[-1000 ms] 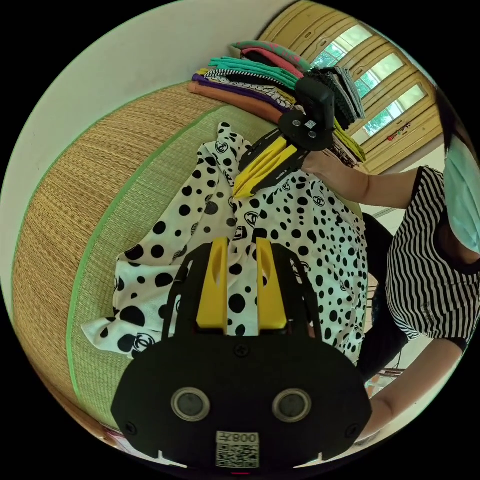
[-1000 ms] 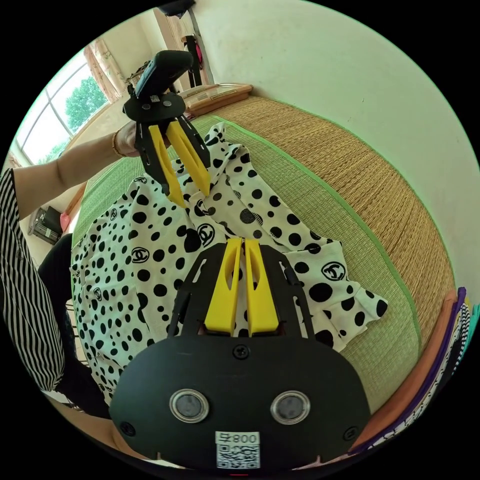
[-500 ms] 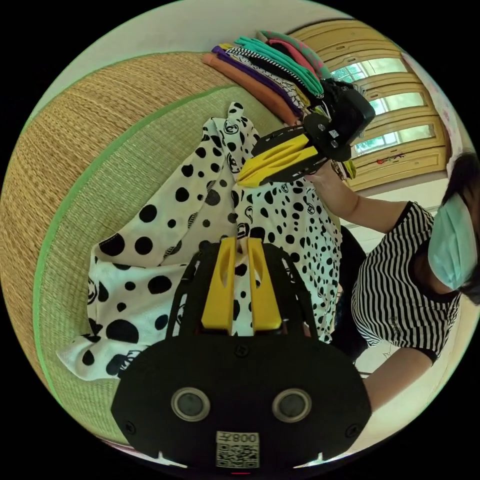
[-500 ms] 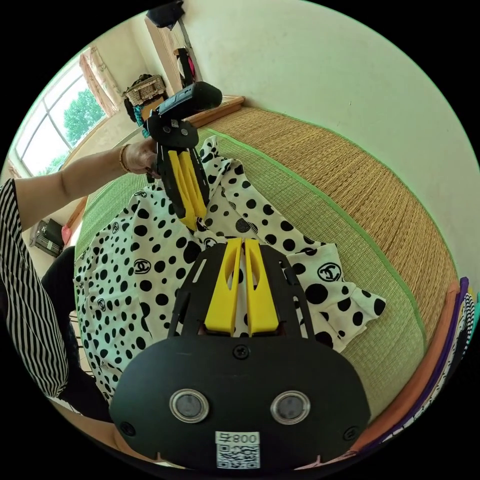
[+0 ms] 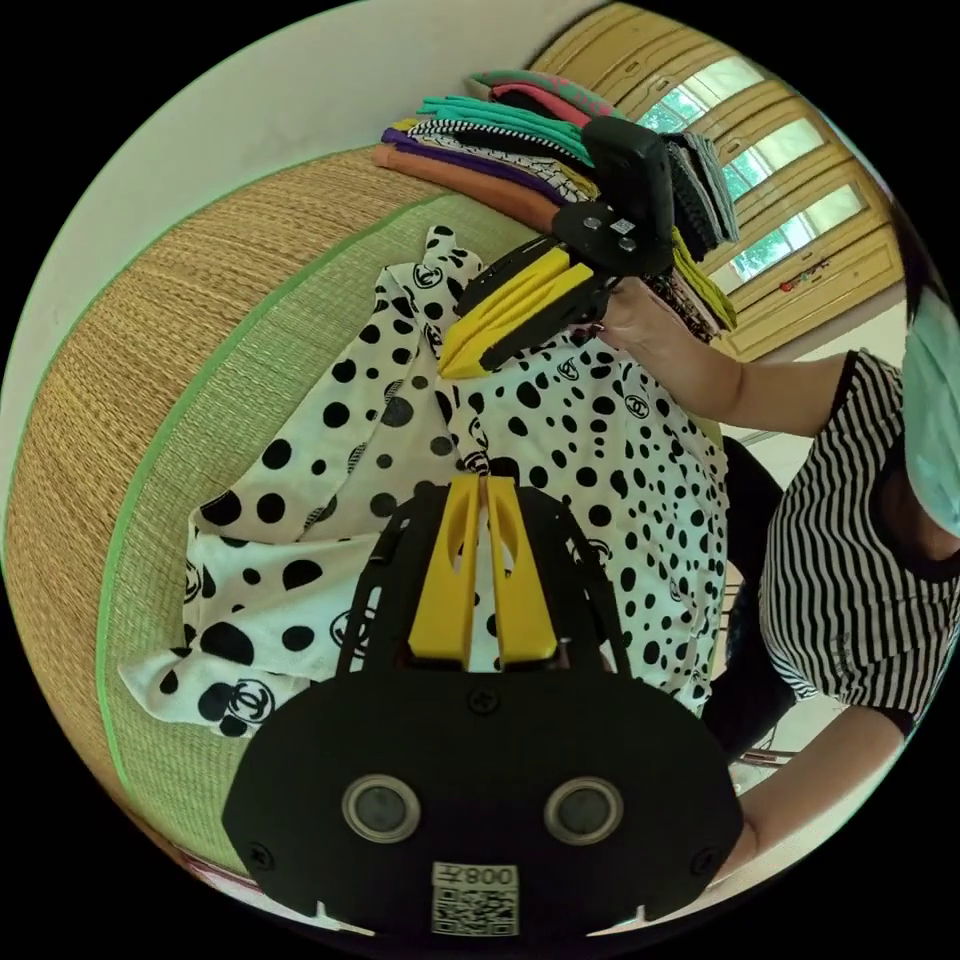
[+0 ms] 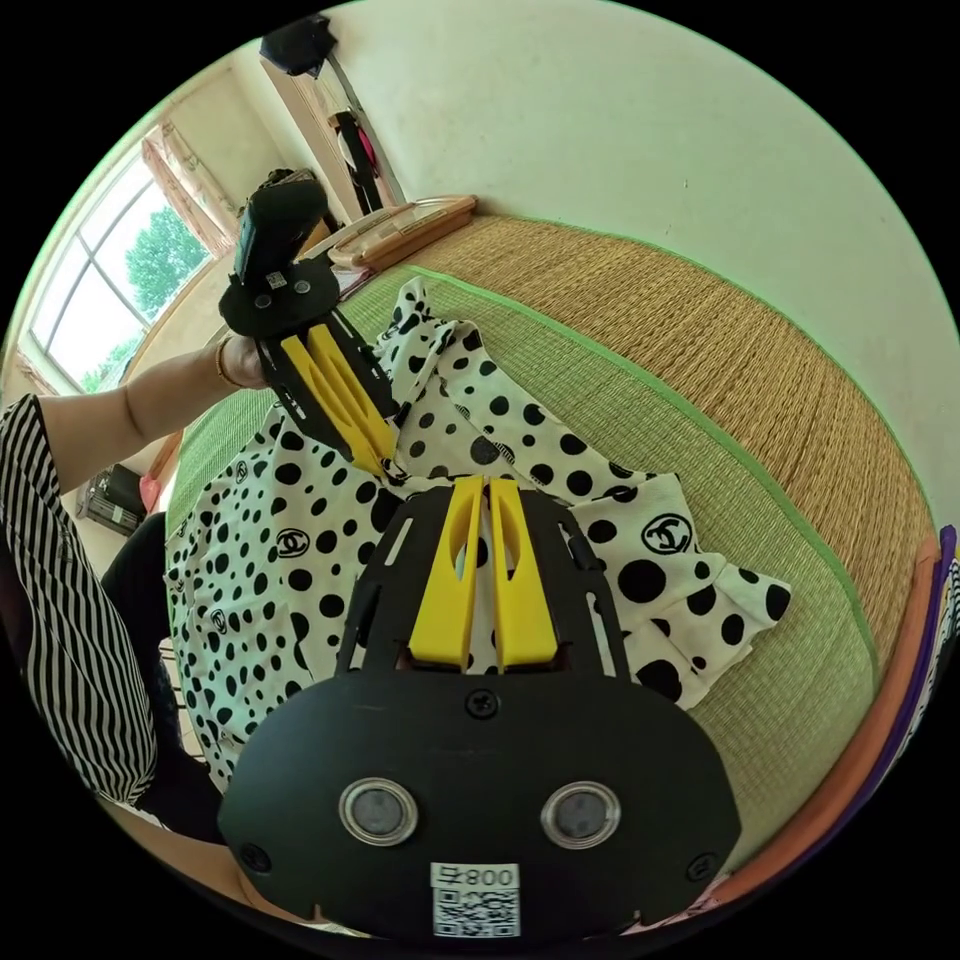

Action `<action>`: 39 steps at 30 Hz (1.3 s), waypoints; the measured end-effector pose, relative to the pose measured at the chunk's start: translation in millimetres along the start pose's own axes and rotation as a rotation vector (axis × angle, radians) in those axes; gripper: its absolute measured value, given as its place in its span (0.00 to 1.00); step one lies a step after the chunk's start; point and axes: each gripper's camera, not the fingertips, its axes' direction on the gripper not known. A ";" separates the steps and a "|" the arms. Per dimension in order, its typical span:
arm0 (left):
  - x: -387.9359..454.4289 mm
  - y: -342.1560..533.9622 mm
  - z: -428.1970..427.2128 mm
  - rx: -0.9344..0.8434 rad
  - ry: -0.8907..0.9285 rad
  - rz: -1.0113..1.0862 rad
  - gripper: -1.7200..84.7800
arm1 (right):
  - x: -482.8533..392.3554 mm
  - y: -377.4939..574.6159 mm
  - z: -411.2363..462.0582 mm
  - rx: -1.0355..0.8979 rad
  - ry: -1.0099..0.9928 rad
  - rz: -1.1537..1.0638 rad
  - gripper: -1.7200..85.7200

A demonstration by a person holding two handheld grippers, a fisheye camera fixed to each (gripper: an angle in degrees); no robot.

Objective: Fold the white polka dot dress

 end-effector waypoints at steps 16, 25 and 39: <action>-39.8 35.3 -3.0 0.140 0.085 -0.241 0.12 | 26.6 52.8 -17.8 0.022 0.064 0.148 0.02; 16.7 0.5 5.4 0.179 -0.087 -0.093 0.11 | 37.4 69.8 -21.4 0.042 0.065 0.201 0.02; -38.3 -3.3 50.3 0.113 0.344 -0.262 0.05 | 48.8 78.3 -33.9 0.116 0.013 0.212 0.02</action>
